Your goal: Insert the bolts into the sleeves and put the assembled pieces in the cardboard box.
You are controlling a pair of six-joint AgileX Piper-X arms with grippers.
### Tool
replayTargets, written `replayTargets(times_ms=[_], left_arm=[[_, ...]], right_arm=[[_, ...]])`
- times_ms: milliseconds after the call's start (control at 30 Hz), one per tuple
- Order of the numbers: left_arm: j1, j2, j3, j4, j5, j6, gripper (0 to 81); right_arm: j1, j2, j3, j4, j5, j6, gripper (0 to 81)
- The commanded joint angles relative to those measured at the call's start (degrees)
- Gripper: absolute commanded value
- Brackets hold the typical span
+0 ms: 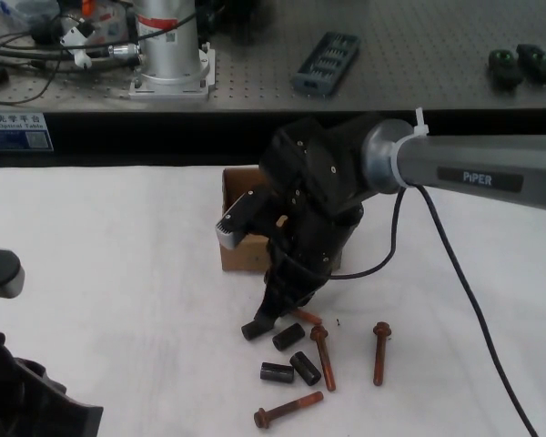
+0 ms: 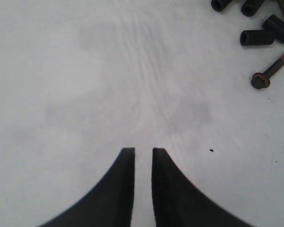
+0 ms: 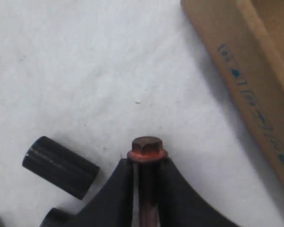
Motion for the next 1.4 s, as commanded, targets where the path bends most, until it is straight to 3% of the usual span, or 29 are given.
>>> replayTargets(times_ms=[0, 133, 233, 533, 633, 933, 1033, 1167, 1367], left_arm=[[0.23, -0.53, -0.1, 0.96, -0.39, 0.93, 10.3], [0.23, -0.53, -0.1, 0.96, -0.39, 3.09, 10.3], [0.23, -0.53, -0.1, 0.96, 0.64, 7.16, 10.3], [0.23, 3.17, -1.25, 0.84, 3.45, 12.87, 10.3], [0.23, 6.58, -3.77, 0.61, 4.43, 16.15, 10.5], [-0.11, 19.84, -15.74, 0.61, 7.65, 22.33, 10.9], [-0.94, 23.94, -18.7, 0.61, 10.02, 24.17, 16.2], [-2.69, 29.17, -21.69, 0.61, 9.21, 24.56, 32.8], [-5.12, 37.9, -27.33, 0.61, 8.21, 27.1, 27.7]], right_arm=[[0.08, 0.18, -0.51, 1.52, 0.99, -0.4, 1.2], [0.08, -0.11, -0.51, 3.44, 4.74, 2.65, 3.6], [0.08, -1.3, -0.51, 4.61, 3.99, 7.0, 3.6], [0.08, -10.51, 1.01, 6.29, 0.95, 8.84, 3.6], [0.08, -15.11, 3.43, 4.98, -1.88, 10.47, 3.6], [-0.1, -29.37, 17.17, -0.69, -1.61, 12.97, 3.6], [-0.14, -34.66, 22.52, -3.06, -1.62, 15.07, 3.6], [-0.22, -42.5, 29.27, -5.99, -1.0, 18.38, 3.6], [-0.22, -55.44, 37.11, -6.67, -0.05, 22.34, 3.6]])
